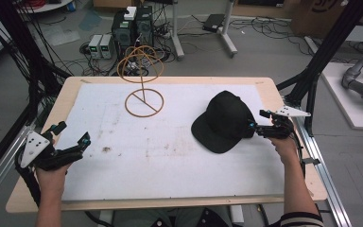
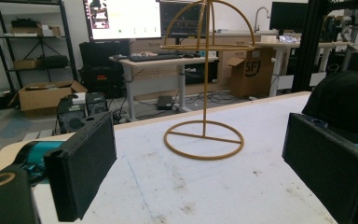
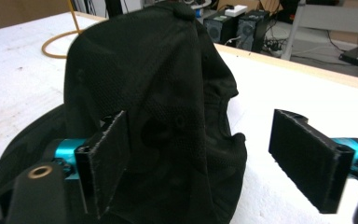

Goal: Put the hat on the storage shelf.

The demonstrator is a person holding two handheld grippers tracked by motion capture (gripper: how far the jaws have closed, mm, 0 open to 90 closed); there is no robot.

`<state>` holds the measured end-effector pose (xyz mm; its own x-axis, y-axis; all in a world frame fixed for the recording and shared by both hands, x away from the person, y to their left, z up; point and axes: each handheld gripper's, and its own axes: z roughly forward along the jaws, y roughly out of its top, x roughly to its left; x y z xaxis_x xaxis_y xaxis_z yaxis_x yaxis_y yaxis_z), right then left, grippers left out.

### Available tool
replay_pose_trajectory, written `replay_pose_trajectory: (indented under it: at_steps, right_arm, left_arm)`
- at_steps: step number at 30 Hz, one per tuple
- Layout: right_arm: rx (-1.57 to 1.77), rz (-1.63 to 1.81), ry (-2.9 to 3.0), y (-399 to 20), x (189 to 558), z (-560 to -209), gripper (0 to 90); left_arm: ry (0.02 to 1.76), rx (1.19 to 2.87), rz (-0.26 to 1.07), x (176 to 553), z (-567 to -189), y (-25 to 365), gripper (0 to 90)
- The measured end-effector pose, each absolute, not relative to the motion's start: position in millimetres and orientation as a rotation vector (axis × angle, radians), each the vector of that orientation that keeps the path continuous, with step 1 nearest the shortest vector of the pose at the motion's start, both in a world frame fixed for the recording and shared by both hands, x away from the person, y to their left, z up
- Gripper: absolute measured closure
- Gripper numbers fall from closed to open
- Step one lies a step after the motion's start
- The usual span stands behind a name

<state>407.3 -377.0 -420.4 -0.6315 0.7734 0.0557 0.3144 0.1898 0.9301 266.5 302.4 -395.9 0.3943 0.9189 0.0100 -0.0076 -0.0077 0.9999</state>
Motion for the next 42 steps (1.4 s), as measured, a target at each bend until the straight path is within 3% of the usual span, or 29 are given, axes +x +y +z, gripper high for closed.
replay_pose_trajectory:
  at_steps: [14,23,28,29,30,33,42]
  right_arm:
    - [1.025,1.434,2.12,-376.9,415.5,-429.0,36.4]
    - [0.998,1.419,2.181,-374.1,415.9,-430.5,60.0]
    - [1.072,1.422,2.158,-370.6,416.6,-432.2,64.5]
    - [1.078,1.413,2.156,-370.0,416.4,-432.4,68.5]
    - [1.059,1.393,2.171,-369.3,415.6,-431.6,79.8]
    - [1.023,1.373,2.184,-368.5,414.4,-429.9,86.9]
    - [1.039,1.343,2.148,-364.9,412.0,-427.9,89.3]
  left_arm:
    - [0.893,1.381,0.914,266.9,-396.1,301.5,10.0]
    - [0.894,1.384,0.911,267.1,-396.5,300.5,10.0]
    - [0.894,1.386,0.912,266.9,-396.5,300.9,10.0]
    - [0.894,1.384,0.911,266.9,-396.6,300.7,10.0]
    - [0.894,1.385,0.912,266.9,-396.7,300.8,10.0]
    - [0.895,1.386,0.911,267.0,-396.8,300.9,10.1]
    - [0.902,1.375,0.911,266.5,-396.9,302.3,10.6]
